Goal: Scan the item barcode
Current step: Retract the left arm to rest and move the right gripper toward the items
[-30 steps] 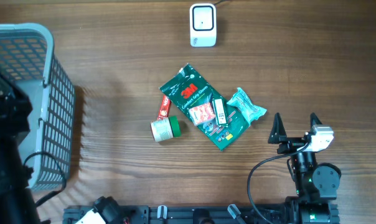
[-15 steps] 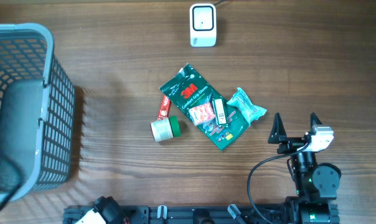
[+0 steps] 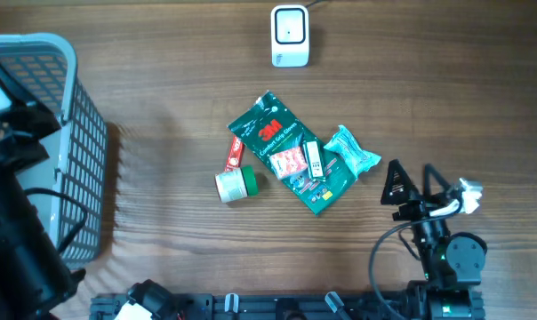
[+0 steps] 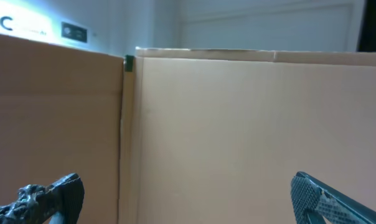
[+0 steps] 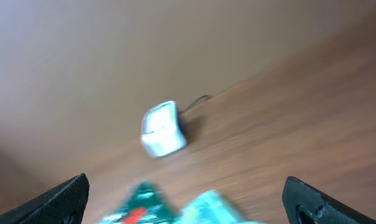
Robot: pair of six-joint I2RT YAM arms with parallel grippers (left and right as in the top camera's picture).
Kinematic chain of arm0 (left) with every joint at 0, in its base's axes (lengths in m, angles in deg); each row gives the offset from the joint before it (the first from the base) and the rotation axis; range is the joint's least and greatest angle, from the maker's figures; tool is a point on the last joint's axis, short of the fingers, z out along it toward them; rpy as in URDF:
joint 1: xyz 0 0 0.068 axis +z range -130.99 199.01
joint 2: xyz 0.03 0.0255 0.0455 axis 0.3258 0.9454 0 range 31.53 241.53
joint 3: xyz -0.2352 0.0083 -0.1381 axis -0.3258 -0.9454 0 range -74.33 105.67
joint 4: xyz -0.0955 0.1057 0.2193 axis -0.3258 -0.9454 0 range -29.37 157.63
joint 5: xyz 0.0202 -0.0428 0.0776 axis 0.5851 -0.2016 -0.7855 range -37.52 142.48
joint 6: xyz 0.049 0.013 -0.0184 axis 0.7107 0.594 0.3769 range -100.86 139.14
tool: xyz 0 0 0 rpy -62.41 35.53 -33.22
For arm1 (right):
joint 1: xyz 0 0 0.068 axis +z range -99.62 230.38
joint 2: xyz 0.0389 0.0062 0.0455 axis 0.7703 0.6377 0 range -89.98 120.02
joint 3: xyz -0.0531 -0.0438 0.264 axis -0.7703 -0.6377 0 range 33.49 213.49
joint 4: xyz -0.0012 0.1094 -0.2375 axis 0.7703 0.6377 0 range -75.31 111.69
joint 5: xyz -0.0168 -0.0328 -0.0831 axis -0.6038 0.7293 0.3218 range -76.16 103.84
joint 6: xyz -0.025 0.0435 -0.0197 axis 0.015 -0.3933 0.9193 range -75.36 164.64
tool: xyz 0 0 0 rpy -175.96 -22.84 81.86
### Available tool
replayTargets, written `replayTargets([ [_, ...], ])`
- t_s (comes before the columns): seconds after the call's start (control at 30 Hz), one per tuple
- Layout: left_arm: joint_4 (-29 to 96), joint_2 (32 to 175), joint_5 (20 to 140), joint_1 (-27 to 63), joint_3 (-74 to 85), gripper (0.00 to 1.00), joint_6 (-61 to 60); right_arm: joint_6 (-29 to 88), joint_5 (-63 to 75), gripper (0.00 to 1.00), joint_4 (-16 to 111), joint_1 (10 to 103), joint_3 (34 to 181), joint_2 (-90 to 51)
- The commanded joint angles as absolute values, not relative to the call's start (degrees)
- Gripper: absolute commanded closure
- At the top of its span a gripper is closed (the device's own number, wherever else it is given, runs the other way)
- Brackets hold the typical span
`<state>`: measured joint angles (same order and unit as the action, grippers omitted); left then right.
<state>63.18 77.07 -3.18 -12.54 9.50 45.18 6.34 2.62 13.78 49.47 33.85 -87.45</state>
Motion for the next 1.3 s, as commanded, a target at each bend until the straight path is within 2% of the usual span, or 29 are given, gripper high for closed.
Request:
replayTargets([
  [0.0, 55.1, 72.7, 5.2, -8.1, 8.7, 0.00, 27.1, -11.6, -13.5, 0.00, 12.8, 49.8, 33.8, -83.7],
  [0.13, 46.2, 65.7, 16.9, -5.1, 7.9, 0.00, 21.2, -14.8, -19.9, 0.00, 12.4, 49.8, 33.8, -79.2],
  [0.2, 46.1, 61.5, 18.6, -1.6, 7.0, 0.00, 21.1, -8.7, -25.0, 0.00, 12.4, 49.8, 33.8, -76.8],
  [0.33, 45.9, 54.9, 22.0, 5.8, 4.7, 0.00, 18.2, -6.3, -28.1, 0.00, 11.8, 49.8, 34.6, -74.3],
  [0.43, 43.9, 50.3, 28.9, 11.0, 2.4, 0.00, 15.2, -2.8, -30.8, 0.00, 12.2, 49.8, 38.4, -74.1],
  [0.5, 43.3, 48.4, 32.6, 13.8, 1.3, 0.00, 15.2, -1.8, -31.2, 0.00, 14.8, 49.8, 41.3, -74.1],
  [0.6, 42.2, 45.3, 35.1, 18.4, -0.7, 0.00, 12.4, 3.9, -27.1, 0.01, 27.8, 49.8, 48.7, -74.1],
  [0.67, 42.3, 43.4, 35.2, 17.8, -1.9, 0.00, 9.2, 9.2, -19.1, 0.01, 42.2, 49.8, 55.7, -73.7],
  [0.8, 42.3, 41.5, 35.2, 16.6, -2.6, 0.00, 9.2, 13.4, -9.7, 0.01, 57.2, 49.8, 65.9, -70.2],
  [1.07, 42.7, 32.0, 42.9, 14.5, -10.9, 0.00, 9.2, 13.6, -12.8, 0.01, 59.0, 49.8, 72.0, -60.2],
  [1.27, 43.0, 31.9, 42.3, 14.9, -15.9, 0.00, 9.2, 16.4, -11.6, 0.01, 62.3, 49.8, 81.8, -54.6],
])
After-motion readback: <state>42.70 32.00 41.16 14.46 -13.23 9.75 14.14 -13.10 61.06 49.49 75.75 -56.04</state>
